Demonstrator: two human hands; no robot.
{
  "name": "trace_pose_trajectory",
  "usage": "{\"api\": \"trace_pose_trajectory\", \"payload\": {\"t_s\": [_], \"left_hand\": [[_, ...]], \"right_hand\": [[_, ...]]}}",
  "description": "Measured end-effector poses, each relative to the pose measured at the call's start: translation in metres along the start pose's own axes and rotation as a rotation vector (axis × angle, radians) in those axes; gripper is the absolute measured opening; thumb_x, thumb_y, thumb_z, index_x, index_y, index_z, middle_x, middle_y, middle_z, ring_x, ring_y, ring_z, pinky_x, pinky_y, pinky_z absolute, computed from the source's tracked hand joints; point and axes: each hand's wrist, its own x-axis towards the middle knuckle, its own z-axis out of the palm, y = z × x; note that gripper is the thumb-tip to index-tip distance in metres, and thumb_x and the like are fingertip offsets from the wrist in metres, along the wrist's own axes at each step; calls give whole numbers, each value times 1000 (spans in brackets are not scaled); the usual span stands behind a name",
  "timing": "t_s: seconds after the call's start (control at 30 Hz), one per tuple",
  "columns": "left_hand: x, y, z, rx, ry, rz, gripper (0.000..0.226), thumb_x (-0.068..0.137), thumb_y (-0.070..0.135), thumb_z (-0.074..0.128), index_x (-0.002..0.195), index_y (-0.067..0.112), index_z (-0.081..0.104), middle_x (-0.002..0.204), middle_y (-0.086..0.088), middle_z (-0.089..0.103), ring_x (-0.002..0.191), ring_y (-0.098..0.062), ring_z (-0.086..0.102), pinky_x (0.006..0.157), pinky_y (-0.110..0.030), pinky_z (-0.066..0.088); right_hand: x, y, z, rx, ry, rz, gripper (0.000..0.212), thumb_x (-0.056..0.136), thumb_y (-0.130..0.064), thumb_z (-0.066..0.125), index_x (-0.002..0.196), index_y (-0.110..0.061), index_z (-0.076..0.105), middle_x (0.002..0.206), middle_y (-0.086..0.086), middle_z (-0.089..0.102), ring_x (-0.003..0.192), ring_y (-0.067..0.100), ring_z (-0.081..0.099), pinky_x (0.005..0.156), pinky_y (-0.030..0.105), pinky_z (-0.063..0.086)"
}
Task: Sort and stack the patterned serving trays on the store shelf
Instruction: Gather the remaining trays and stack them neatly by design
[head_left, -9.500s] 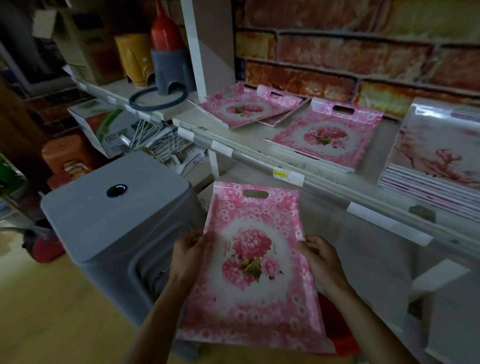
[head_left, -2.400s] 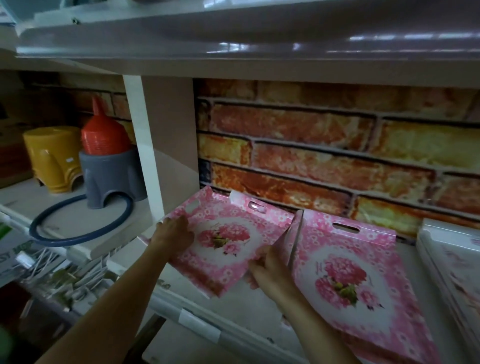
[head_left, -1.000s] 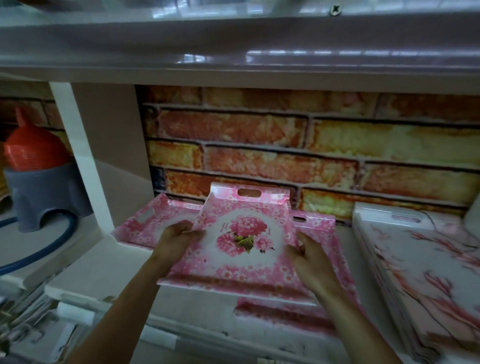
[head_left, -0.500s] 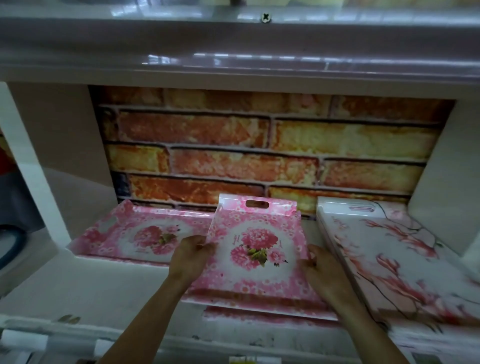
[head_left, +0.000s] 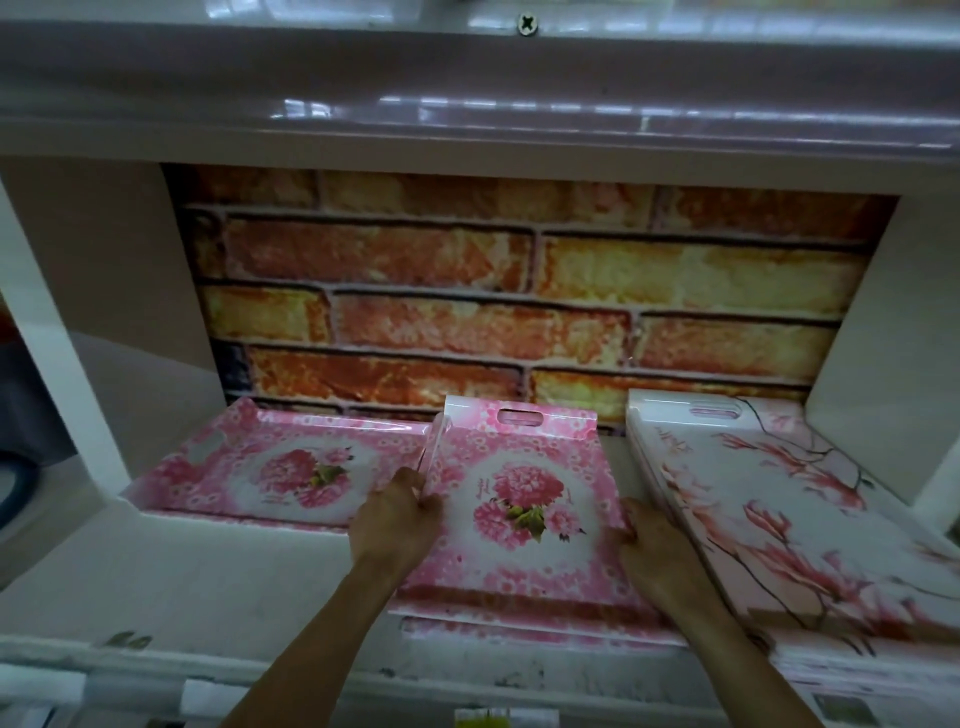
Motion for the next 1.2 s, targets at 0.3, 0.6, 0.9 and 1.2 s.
{"api": "trace_pose_trajectory", "payload": {"t_s": [0.3,0.6,0.9,1.2], "left_hand": [[1,0,3,190,31,104,26,92,33,45,113,19,48,94,-8,69,88,-29,67,72,-36,52],[-1,-5,7,428,69,183,37,94,42,39,123,26,55,101,-4,70,94,-25,67,79,-36,55],[1,-2,8,526,10,247,37,94,40,41,125,29,57,110,-1,69,102,-22,65,81,-35,54],[-10,-4,11,531,50,253,35,97,37,37,124,26,57,102,-2,70,94,-21,68,77,-33,55]], "right_hand": [[5,4,1,-25,-14,-17,23,93,-17,51,113,-19,61,98,3,69,73,17,61,67,24,44],[8,7,5,-168,-5,-71,30,93,-23,51,121,-20,60,110,3,70,95,20,67,88,33,54],[12,15,8,-241,-33,0,39,91,-19,51,130,-16,50,129,12,57,116,29,58,102,38,47],[11,12,9,-297,-52,12,43,95,-19,48,136,-12,42,140,18,44,124,31,52,103,35,42]]}}
